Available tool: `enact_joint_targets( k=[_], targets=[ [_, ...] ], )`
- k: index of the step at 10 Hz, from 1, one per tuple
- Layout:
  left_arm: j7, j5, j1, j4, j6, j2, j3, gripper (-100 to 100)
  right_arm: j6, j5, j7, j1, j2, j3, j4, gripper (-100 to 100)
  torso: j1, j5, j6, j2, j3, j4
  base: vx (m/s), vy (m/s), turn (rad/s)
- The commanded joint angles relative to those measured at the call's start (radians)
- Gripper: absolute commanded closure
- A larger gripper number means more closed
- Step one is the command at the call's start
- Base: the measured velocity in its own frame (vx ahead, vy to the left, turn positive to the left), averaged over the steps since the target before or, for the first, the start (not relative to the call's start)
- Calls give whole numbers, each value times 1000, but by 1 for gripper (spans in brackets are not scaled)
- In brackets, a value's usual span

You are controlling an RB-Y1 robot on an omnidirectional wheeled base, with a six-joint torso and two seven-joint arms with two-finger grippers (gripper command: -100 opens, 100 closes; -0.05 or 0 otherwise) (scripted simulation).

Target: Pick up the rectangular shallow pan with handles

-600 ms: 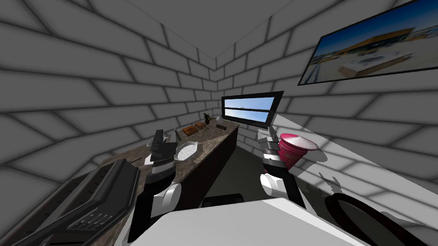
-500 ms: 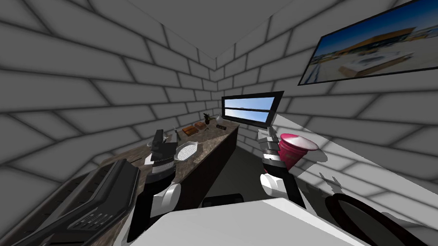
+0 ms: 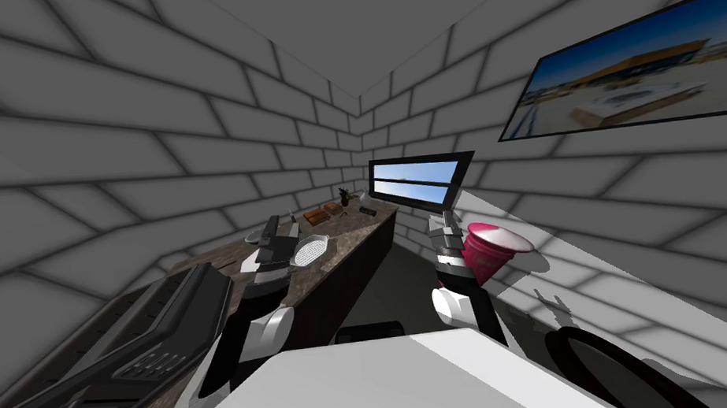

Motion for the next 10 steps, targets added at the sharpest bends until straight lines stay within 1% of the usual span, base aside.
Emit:
enact_joint_targets(
  k=[1, 4, 5, 6, 7, 8, 10],
  targets=[
    [38, 29, -2, 6, 50, 37, 9, -100, 0, 0, 0, 0, 0, 0, 0, 0, 0, 0, 0, 0, 0, 0, 13, -32, 38],
    [121, 95, -7, 20, 147, 106, 32, -100, 0, 0, 0, 0, 0, 0, 0, 0, -1, 0, 0, 0, 0, 0, 10, -34, 44],
    [121, 95, -7, 20, 159, 106, 32, -100, 0, 0, 0, 0, 0, 0, 0, 0, -1, 0, 0, 0, 0, 0, 10, -27, 16],
    [151, 120, -8, 25, 199, 129, 41, -100, 0, 0, 0, 0, 0, 0, 0, 0, -1, 0, 0, 1, 0, 0, 5, -25, 35],
    [183, 146, -9, 30, 225, 153, 51, -100, 0, 0, 0, 0, 0, 0, 0, 0, 0, 0, 0, 1, 0, 0, 8, -38, 53],
    [183, 146, -9, 30, 240, 153, 51, -100, 0, 0, 0, 0, 0, 0, 0, 0, -1, 0, 0, 1, 0, 0, 7, -30, 15],
    [243, 200, -12, 41, 309, 201, 69, -100, 0, 0, 0, 0, 0, 0, 0, 0, -1, 0, 0, 1, 0, 0, 7, -37, 48]
  ],
)
